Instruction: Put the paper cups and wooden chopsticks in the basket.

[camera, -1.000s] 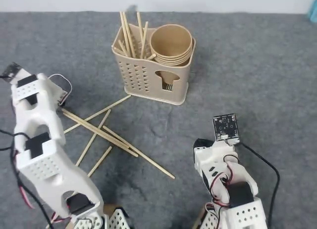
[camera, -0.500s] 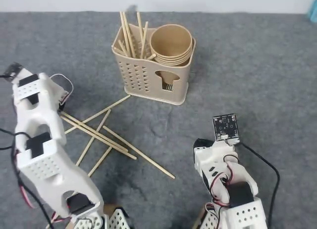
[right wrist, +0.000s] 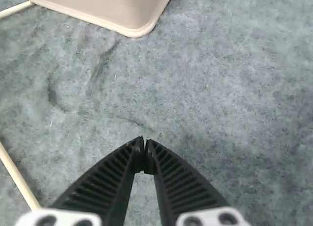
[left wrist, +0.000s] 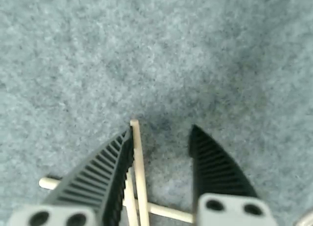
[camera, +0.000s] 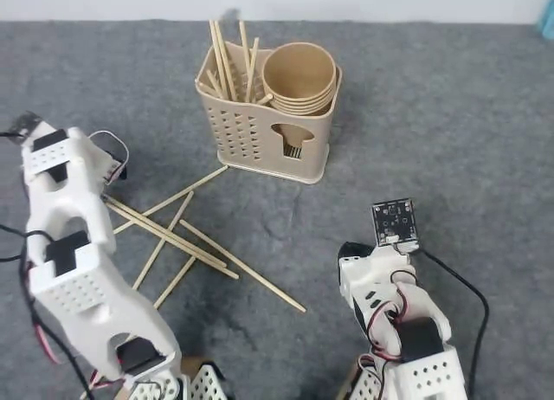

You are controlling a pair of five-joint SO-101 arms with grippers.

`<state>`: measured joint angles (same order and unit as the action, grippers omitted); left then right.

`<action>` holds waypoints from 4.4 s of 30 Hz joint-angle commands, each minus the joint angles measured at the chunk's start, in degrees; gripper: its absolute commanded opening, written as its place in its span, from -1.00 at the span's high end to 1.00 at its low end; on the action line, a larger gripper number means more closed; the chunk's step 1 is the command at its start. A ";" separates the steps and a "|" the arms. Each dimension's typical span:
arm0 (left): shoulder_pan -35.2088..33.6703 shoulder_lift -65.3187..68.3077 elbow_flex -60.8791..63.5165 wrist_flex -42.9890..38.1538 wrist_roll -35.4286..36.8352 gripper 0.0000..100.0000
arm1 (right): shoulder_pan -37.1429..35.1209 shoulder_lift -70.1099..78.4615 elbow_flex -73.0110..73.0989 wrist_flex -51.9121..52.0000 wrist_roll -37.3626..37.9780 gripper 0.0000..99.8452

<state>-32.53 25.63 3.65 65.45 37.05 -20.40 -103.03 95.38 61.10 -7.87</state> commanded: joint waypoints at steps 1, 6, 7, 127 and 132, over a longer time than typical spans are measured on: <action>0.62 -0.35 -1.19 0.09 0.62 0.63 | 0.31 -0.31 1.14 0.40 1.32 0.98; 0.53 0.26 0.40 -0.79 0.62 0.73 | 0.40 -0.31 1.14 0.31 1.32 0.98; 0.53 0.79 0.57 -0.97 0.62 0.73 | 0.40 -0.31 1.14 0.31 1.32 0.98; 40.53 -55.38 42.51 -73.41 -24.44 0.67 | 0.66 -0.04 1.14 -0.57 4.13 0.98; 37.63 -55.38 31.16 -59.43 -20.22 0.57 | 0.66 0.13 1.14 -0.66 4.13 0.98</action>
<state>7.03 -28.79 42.68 -0.31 14.02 -20.40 -103.03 95.38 61.10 -4.70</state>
